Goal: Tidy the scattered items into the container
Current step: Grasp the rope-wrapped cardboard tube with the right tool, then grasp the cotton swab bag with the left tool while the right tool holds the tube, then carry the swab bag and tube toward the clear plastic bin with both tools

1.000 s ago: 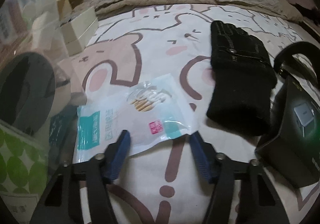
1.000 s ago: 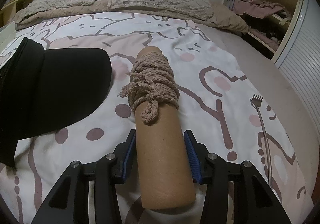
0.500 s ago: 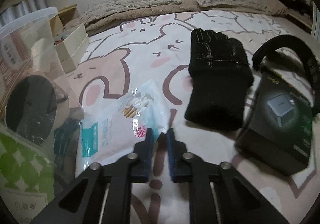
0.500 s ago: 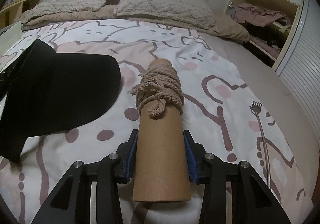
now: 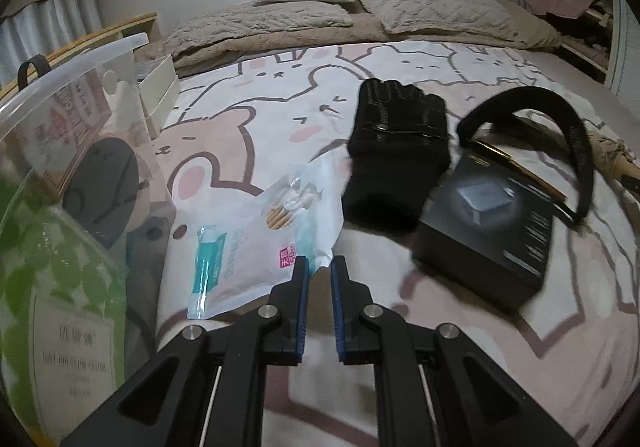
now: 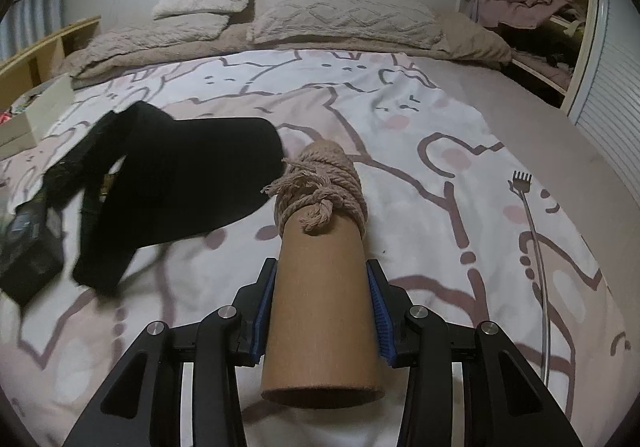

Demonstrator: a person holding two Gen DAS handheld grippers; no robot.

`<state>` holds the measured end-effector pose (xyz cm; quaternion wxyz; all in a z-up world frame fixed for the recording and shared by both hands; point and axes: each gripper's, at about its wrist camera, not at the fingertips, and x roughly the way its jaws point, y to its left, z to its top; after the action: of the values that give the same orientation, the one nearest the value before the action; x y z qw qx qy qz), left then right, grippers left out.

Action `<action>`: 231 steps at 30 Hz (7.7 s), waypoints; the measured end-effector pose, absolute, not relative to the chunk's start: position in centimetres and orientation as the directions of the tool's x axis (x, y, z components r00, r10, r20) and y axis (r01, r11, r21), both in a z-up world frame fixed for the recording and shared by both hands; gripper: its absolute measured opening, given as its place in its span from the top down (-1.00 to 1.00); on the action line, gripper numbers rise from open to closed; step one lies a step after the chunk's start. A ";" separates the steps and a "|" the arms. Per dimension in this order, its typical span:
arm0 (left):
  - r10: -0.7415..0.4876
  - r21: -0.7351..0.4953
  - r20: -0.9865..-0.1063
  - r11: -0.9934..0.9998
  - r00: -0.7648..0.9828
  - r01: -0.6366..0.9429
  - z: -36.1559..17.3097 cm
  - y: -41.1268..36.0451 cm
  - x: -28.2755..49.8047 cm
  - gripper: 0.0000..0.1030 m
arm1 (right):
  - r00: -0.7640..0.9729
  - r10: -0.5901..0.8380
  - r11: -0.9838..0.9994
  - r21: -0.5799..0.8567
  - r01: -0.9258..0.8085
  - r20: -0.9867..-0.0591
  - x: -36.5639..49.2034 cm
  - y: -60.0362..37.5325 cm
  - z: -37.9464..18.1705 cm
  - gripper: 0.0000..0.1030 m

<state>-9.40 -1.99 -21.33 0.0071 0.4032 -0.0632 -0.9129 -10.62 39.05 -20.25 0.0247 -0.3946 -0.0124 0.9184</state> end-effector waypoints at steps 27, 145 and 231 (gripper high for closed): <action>0.033 0.013 -0.822 -0.997 -0.569 -0.078 -21.1 -1.5 1.2 -0.12 | -0.614 -0.100 -0.994 0.112 0.019 -0.783 -1.5 37.6 -22.1 0.16; 0.108 -0.148 -0.796 -0.989 -0.595 0.018 -22.2 -4.4 -4.6 0.13 | -0.669 -0.057 -0.998 0.048 0.032 -0.741 -3.3 34.2 -19.2 -0.06; -0.035 0.147 -0.766 -0.982 -0.642 -0.121 -3.4 -24.2 -10.7 0.10 | -0.520 -0.663 -0.734 0.328 0.595 -0.539 -13.6 -4.3 2.9 -0.06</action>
<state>-10.70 -24.21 -3.36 -0.0238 0.4222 -0.0924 -0.9015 -13.60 -4.26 2.86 -0.3614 -0.3307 0.0512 0.8703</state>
